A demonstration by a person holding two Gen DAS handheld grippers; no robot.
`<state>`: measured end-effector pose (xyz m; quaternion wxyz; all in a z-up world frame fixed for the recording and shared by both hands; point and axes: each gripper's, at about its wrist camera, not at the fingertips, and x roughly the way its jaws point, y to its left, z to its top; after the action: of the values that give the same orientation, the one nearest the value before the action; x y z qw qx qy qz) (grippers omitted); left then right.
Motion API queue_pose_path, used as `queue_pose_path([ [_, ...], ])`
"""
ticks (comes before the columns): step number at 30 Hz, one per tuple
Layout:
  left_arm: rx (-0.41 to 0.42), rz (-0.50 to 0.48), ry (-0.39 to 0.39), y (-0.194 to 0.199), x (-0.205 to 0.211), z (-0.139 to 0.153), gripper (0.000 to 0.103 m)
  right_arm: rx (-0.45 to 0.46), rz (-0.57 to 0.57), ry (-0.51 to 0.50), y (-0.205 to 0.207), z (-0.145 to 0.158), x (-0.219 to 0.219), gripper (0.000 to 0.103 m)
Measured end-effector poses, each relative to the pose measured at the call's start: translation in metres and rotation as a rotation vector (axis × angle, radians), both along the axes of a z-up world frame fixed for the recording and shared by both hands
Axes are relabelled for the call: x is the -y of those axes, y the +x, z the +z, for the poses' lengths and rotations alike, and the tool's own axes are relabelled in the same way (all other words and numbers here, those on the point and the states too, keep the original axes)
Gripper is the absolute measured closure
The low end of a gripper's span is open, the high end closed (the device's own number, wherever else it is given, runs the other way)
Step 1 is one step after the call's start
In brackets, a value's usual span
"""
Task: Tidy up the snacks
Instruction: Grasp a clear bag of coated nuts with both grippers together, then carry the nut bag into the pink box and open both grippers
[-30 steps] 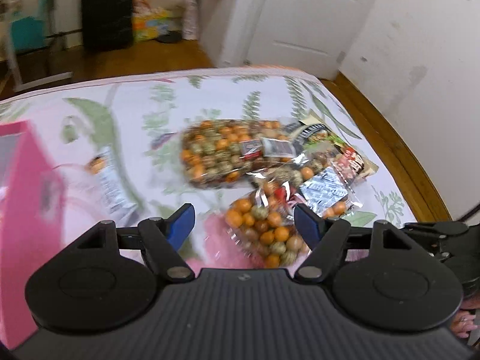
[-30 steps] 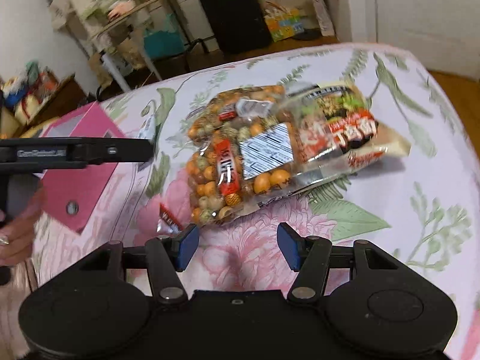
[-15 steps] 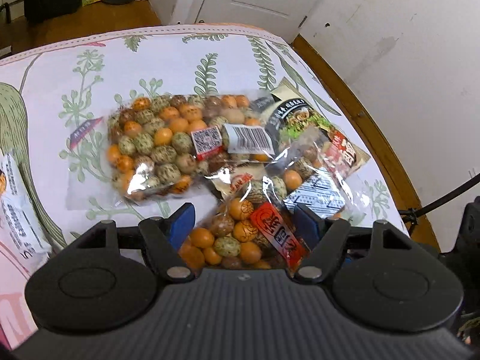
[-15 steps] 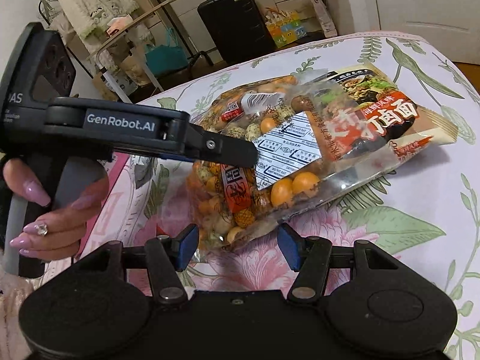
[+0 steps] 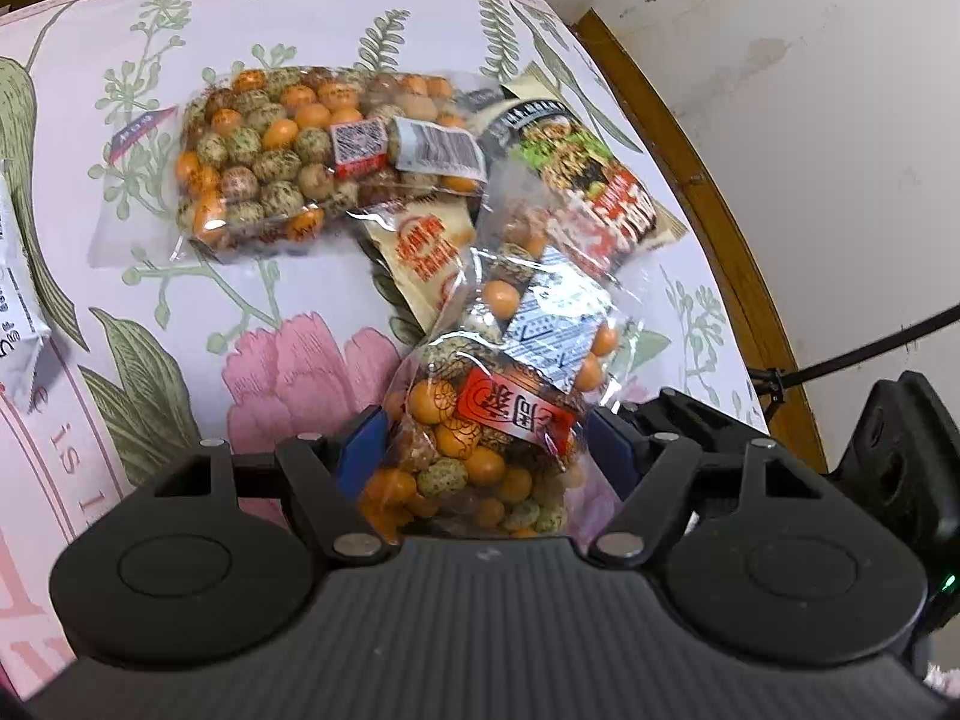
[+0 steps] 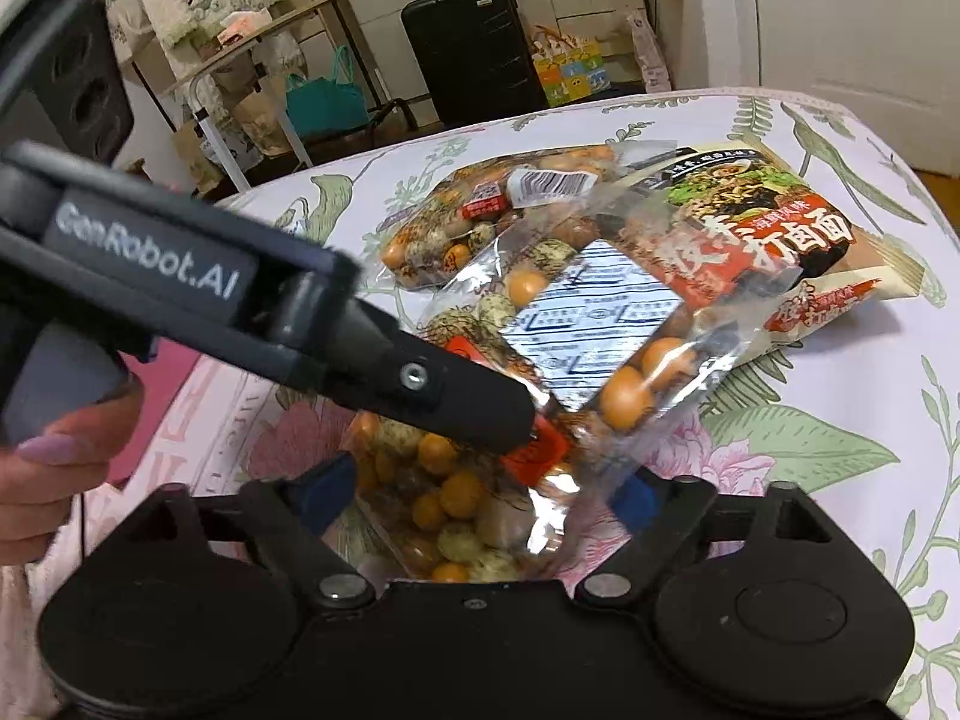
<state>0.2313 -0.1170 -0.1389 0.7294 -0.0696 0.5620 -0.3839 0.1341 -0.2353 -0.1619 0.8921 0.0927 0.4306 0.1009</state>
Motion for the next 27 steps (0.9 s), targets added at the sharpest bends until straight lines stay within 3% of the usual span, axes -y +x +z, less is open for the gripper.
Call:
queue_pose_path([
  [4,-0.003,-0.01,0.021,-0.009,0.001,0.005,0.032,-0.011,-0.021,0.004,0.0,-0.001,-0.005,0.002],
  [9,-0.027,-0.013,0.037,-0.025,-0.001,0.011,0.032,-0.016,-0.044,0.011,-0.005,0.005,-0.01,0.001],
  [14,0.016,-0.009,0.055,-0.051,-0.007,0.023,0.032,-0.017,0.007,-0.018,-0.015,0.015,-0.017,0.001],
  [27,-0.023,0.003,0.041,-0.091,-0.053,0.052,0.032,0.012,0.132,-0.074,-0.059,0.053,-0.059,0.002],
])
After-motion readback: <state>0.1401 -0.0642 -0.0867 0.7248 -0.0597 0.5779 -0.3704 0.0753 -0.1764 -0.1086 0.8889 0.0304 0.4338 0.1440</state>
